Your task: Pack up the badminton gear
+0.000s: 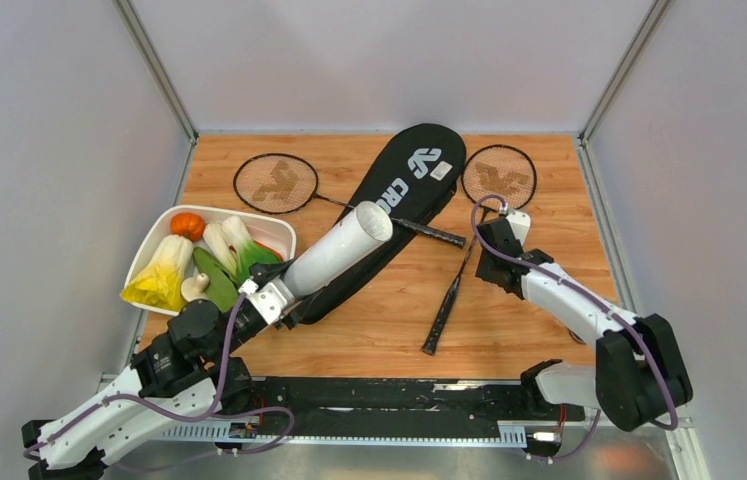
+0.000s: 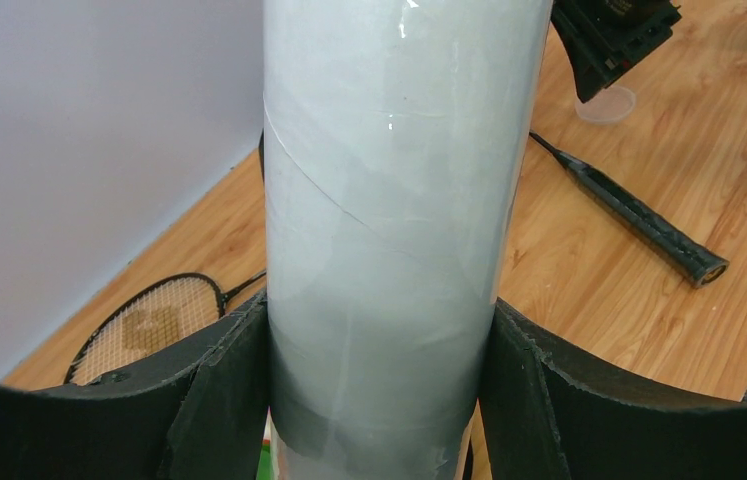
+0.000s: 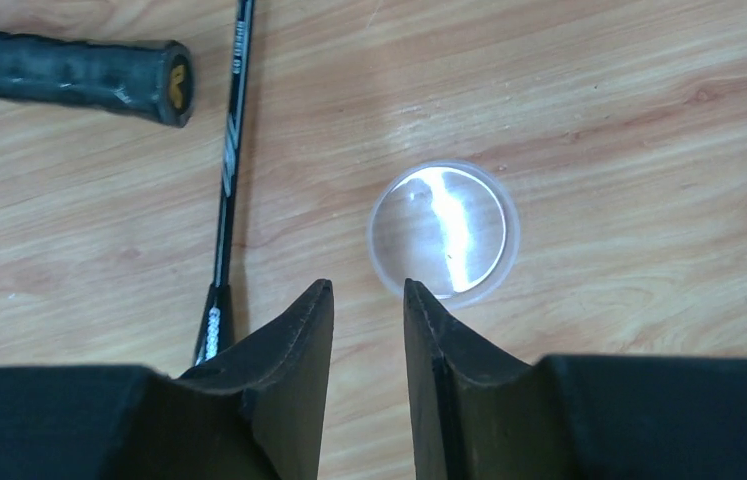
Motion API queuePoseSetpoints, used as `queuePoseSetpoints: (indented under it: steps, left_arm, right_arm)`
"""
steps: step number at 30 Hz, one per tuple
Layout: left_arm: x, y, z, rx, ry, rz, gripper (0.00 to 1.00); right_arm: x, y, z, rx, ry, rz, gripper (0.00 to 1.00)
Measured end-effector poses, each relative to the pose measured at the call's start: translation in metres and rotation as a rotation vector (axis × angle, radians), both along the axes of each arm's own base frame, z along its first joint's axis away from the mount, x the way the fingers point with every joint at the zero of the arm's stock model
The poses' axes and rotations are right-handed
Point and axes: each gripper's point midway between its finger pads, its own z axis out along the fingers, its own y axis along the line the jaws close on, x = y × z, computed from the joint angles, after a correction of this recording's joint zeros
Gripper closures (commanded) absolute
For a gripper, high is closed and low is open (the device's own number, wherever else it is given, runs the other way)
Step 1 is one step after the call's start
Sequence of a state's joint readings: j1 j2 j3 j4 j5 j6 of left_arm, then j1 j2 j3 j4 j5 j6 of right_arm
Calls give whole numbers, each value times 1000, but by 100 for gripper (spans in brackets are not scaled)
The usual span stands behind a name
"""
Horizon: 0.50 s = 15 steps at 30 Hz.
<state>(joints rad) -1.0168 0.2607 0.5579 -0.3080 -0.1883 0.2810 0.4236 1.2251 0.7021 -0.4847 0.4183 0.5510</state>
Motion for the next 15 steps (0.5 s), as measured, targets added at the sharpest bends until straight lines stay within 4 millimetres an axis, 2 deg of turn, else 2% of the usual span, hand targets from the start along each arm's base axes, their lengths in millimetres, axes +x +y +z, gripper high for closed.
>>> queuePoseSetpoints:
  steps: [10,15]
  left_arm:
    - [0,0,0,-2,3,-2,45]
    - [0,0,0,-2,3,-2,45]
  right_arm:
    - [7,-4,-52,4,155,39,78]
    - [14,-3,-53,25,143,47,89]
